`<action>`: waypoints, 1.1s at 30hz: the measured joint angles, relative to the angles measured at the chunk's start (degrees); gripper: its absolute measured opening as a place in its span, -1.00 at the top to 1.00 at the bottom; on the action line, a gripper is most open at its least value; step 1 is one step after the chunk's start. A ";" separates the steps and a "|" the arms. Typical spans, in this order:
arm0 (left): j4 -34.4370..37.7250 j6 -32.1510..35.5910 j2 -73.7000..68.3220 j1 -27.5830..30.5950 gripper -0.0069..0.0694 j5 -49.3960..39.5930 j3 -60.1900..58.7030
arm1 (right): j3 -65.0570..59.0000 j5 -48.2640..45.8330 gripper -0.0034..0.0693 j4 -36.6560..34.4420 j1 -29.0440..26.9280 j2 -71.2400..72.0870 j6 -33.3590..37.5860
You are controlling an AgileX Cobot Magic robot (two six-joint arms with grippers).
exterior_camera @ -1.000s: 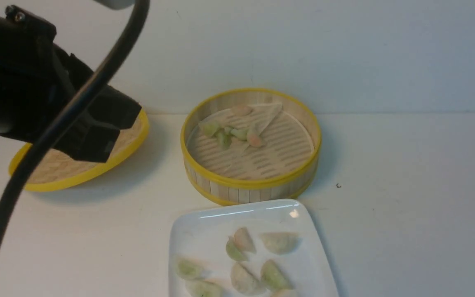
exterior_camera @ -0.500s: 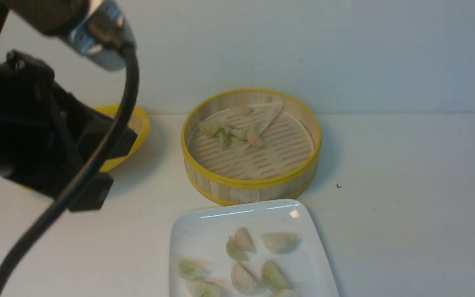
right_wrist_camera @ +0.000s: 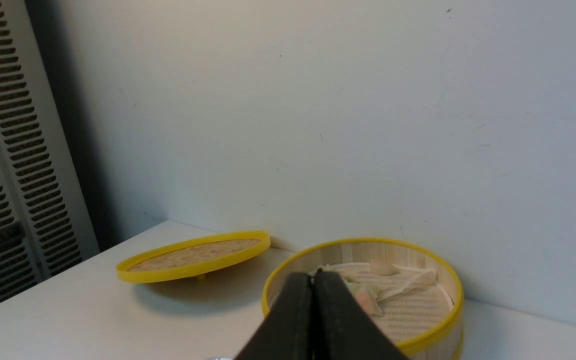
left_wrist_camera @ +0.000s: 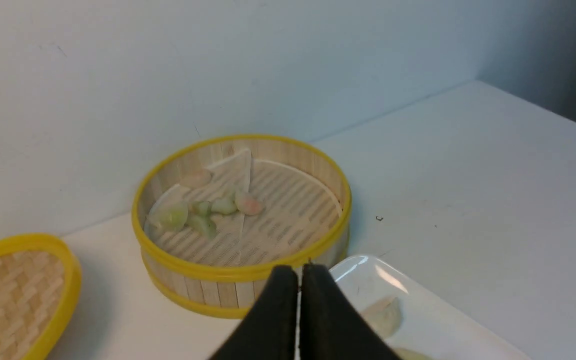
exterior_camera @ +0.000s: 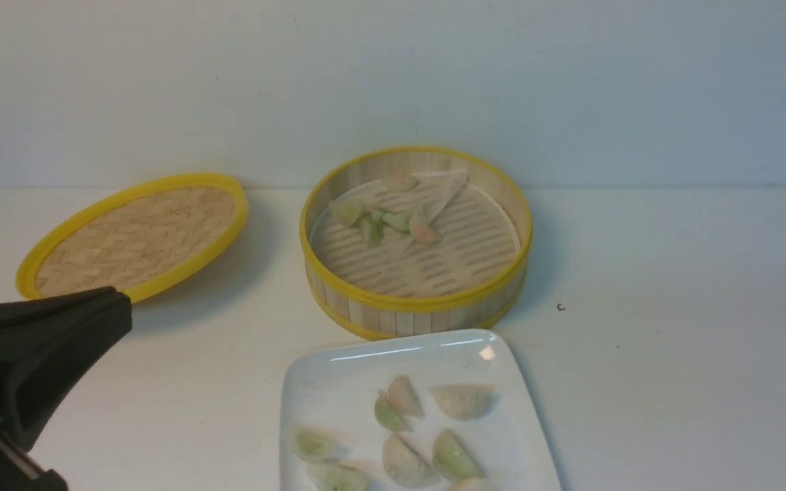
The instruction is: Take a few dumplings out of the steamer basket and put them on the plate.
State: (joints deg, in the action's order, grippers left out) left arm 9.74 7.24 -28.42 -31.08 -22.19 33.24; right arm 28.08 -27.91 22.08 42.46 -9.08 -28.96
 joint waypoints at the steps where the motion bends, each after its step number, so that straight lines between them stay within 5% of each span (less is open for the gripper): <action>1: 0.07 0.00 0.38 0.00 0.83 0.00 -0.15 | 0.00 0.00 0.94 0.00 0.00 0.00 0.00; 14: -4.58 -0.73 1.94 0.62 0.83 -0.84 -1.13 | 0.00 0.00 0.94 0.00 0.00 0.00 0.00; 25: -5.23 -0.65 22.61 23.04 0.83 4.91 -24.19 | 0.00 0.00 0.94 0.00 0.00 0.00 0.00; 33: -5.58 -0.52 28.99 24.84 0.83 3.37 -34.77 | 0.00 0.10 0.94 0.00 0.00 0.00 0.00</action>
State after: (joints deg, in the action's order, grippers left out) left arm 4.16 6.72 0.56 -6.24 -18.81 -1.53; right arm 28.08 -27.81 22.08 42.46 -9.08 -28.96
